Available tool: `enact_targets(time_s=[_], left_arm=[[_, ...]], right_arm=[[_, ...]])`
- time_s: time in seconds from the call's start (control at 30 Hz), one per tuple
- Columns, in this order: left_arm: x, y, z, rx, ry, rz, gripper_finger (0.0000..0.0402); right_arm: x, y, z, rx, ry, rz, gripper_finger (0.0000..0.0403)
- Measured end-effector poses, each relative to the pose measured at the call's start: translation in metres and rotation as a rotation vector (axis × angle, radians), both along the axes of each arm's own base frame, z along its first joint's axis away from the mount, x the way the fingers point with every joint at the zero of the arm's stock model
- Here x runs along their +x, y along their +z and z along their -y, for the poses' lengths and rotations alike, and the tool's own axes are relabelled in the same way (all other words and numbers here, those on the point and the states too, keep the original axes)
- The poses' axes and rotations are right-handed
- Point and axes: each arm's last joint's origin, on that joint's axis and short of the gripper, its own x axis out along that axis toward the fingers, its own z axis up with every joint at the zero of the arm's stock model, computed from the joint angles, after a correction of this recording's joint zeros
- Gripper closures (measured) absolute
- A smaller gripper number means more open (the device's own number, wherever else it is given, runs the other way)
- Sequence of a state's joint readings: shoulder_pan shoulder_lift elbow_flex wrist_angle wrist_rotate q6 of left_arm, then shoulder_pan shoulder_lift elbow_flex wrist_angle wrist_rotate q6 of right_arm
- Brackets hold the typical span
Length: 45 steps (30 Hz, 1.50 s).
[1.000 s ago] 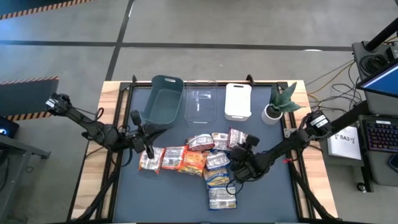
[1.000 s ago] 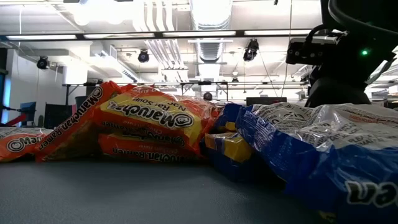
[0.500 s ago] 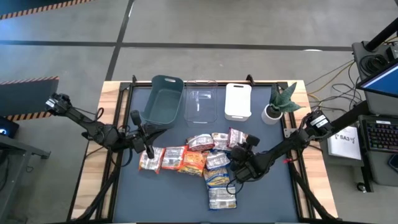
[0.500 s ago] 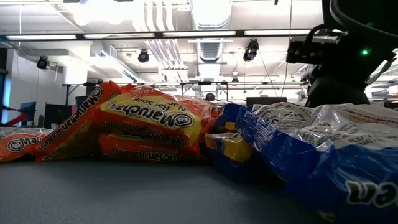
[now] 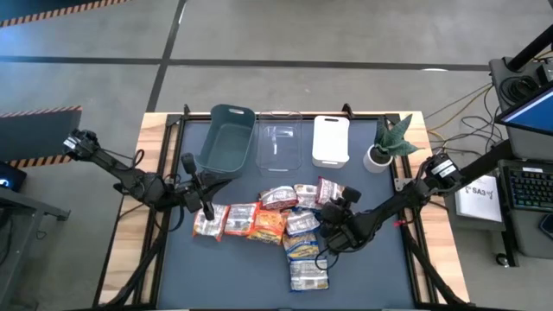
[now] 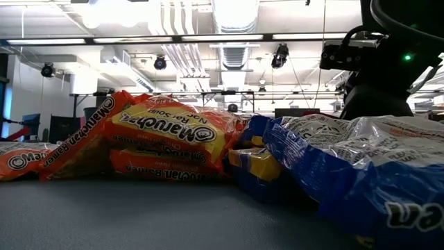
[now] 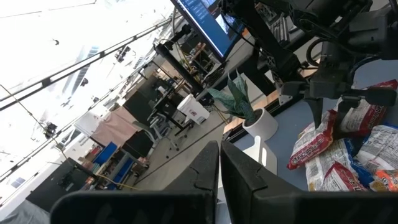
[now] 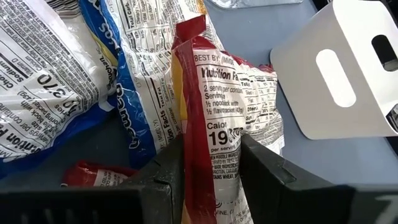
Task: Sort Maruchan noodles
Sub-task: Put the red noodle pack into the transparent bin
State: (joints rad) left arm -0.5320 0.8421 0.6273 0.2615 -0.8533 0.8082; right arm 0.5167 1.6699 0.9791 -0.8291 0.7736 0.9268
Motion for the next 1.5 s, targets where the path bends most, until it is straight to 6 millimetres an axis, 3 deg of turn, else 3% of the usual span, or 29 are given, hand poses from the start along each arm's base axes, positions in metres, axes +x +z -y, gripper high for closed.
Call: enact_targets(time_s=[0.23,0.37,0.67,0.83,1.0,1.13,1.3,1.5], left_arm=[[0.000,0.000,0.000,0.000,0.000,0.000,0.0402],[0.000,0.000,0.000,-0.001,0.000,0.000,0.0402],[0.000,0.000,0.000,-0.003,0.000,0.005,0.0402],[0.000,0.001,0.000,-0.007,0.000,0.011,0.0402],[0.000,0.002,0.000,-0.005,0.000,0.014,0.0402],[0.000,0.002,0.000,-0.001,0.001,0.014,0.0402],[0.000,0.002,0.000,-0.001,0.001,0.018,0.0402],[-0.001,0.003,-0.001,-0.002,0.003,0.021,0.0402]], right_arm=[[0.000,0.002,0.000,-0.004,0.001,-0.008,0.0286],[0.005,0.017,-0.003,-0.053,0.011,-0.016,0.0296],[0.026,0.081,-0.010,-0.178,0.036,0.033,0.0300],[0.051,0.127,0.003,-0.200,0.027,0.102,0.0300],[0.075,0.171,0.042,-0.088,-0.016,0.130,0.0300],[0.091,0.191,0.086,0.080,-0.003,0.121,0.0300],[0.107,0.202,0.155,0.345,0.106,0.199,0.0300],[0.108,0.213,0.246,0.562,0.186,0.478,0.0300]])
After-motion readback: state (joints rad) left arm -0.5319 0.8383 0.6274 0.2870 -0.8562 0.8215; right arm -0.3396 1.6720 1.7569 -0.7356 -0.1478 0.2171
